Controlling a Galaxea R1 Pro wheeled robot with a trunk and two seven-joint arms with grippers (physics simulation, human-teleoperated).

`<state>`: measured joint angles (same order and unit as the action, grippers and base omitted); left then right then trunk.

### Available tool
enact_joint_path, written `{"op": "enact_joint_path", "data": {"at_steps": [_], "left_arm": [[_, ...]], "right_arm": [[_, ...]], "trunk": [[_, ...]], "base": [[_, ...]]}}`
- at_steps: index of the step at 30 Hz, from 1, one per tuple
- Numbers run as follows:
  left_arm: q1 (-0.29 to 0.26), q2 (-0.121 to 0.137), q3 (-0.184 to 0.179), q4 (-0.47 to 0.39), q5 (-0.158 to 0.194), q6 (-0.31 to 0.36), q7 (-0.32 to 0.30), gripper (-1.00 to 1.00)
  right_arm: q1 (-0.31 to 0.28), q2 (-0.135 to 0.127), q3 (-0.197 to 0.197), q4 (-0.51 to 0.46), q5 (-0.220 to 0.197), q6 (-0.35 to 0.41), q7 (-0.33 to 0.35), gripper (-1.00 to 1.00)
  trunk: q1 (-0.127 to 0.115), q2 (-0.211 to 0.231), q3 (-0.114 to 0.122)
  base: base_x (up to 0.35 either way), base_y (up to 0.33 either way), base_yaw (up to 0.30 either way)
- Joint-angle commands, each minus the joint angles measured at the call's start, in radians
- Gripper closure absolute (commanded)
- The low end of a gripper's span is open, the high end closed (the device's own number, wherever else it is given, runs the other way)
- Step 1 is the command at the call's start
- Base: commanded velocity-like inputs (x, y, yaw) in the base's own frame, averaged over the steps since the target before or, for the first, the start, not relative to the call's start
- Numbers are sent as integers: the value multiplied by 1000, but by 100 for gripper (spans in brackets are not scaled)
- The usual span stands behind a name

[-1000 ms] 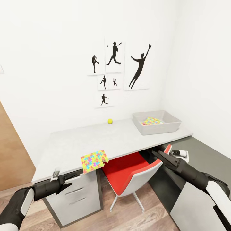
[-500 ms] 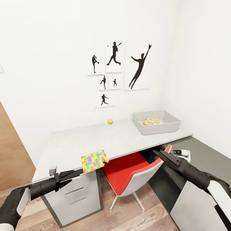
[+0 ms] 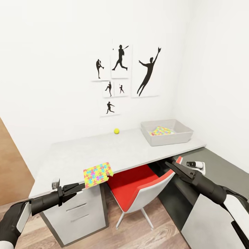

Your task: Put all the toys in the child's room - the three board games (two on the bed and one on the table), the two jigsaw puzzles on the table, and the tennis ball on the table - inside the toy box on the table in the child's room.

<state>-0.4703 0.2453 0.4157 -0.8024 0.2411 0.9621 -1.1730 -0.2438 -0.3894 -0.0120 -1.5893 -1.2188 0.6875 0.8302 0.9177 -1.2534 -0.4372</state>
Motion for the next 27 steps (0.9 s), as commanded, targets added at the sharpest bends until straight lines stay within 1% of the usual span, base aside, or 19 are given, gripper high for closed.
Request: {"op": "enact_joint_path", "data": {"at_steps": [1,9,17,27], "left_arm": [[-1,0,1,0,1,6,-2,-100],[-1,0,1,0,1,7,-1,-100],[-1,0,0,1,1,5,4,-100],[-1,0,0,1,1,2,0,-100]], "right_arm": [[-1,0,0,0,-5,6,0,-100],[-1,0,0,0,-5,6,0,-100],[-1,0,0,0,-5,6,0,-100],[-1,0,0,0,-5,6,0,-100]], "trunk": [[0,-1,-1],[0,-1,-1],[0,-1,-1],[0,-1,-1]], "base": [[3,-10,0],[5,-2,0],[133,79,0],[25,13,0]]}}
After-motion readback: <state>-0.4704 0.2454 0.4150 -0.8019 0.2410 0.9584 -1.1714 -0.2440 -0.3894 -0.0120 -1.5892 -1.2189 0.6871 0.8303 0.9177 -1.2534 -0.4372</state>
